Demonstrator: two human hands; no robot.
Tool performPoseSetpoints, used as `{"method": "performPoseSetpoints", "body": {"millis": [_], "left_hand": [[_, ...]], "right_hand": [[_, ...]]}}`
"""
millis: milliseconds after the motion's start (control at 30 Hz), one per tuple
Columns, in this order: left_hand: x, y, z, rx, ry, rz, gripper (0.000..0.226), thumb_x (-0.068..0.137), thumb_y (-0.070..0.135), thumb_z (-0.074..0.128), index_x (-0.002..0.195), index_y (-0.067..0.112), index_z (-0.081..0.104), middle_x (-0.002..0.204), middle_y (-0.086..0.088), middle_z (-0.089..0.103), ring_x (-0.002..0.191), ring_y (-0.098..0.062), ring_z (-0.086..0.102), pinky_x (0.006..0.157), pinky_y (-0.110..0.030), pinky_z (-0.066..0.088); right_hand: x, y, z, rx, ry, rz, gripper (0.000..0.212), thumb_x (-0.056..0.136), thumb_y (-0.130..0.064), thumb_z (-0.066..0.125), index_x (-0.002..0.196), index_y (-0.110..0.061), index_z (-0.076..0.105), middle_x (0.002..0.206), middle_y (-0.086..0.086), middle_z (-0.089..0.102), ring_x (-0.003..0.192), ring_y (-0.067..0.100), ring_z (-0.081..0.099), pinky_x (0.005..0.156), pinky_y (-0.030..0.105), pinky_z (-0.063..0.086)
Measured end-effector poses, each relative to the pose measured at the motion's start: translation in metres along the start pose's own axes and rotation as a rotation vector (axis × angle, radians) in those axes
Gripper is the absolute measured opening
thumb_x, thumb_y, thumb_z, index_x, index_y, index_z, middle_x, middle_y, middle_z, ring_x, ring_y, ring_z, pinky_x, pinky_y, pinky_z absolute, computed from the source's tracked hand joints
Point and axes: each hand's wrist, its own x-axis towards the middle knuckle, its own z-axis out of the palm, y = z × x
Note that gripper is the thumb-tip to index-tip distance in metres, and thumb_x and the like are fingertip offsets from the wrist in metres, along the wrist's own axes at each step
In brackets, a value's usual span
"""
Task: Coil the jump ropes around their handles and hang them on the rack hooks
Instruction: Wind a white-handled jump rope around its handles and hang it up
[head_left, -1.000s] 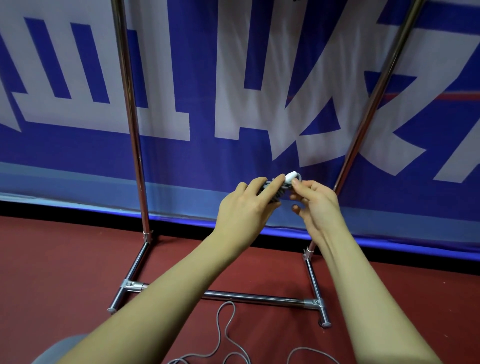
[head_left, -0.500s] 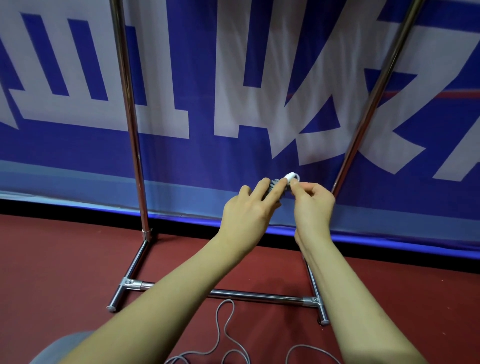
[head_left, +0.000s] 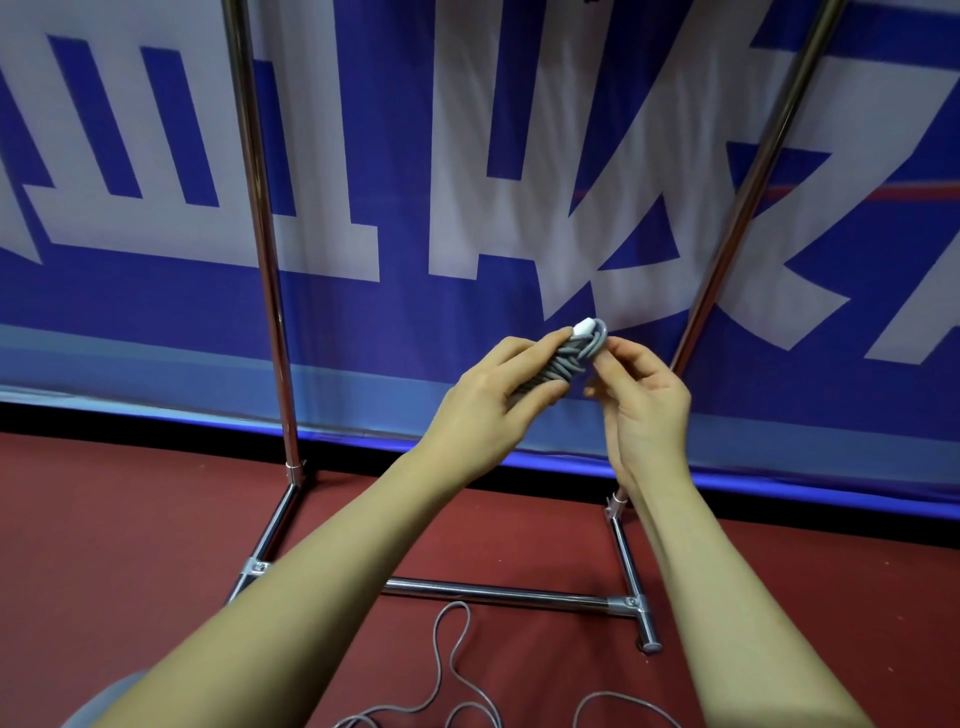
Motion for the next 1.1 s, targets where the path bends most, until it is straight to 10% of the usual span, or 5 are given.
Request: {"method": "performPoseSetpoints", "body": {"millis": [400, 1100], "left_hand": [[0.002, -0.012, 0.006, 0.629, 0.170, 0.243, 0.043, 0.092, 0.036, 0.046, 0.134, 0.033, 0.054, 0.107, 0.002, 0.061, 0.059, -0.013, 0.047, 0.040, -0.013, 0.018], [0.005, -0.021, 0.024, 0.934, 0.364, 0.485, 0.040, 0.086, 0.019, 0.061, 0.126, 0.015, 0.065, 0.093, -0.012, 0.066, 0.057, -0.024, 0.048, 0.042, -0.027, 0.030]], "right_hand": [[0.000, -0.002, 0.001, -0.221, -0.034, 0.004, 0.012, 0.087, -0.004, 0.065, 0.081, -0.014, 0.068, 0.070, -0.005, 0.070, 0.068, 0.009, 0.065, 0.060, 0.020, 0.048], [0.002, -0.011, 0.009, -0.077, 0.135, 0.355, 0.014, 0.085, 0.002, 0.057, 0.076, -0.008, 0.059, 0.065, 0.002, 0.056, 0.059, 0.010, 0.051, 0.062, 0.031, 0.044]]}}
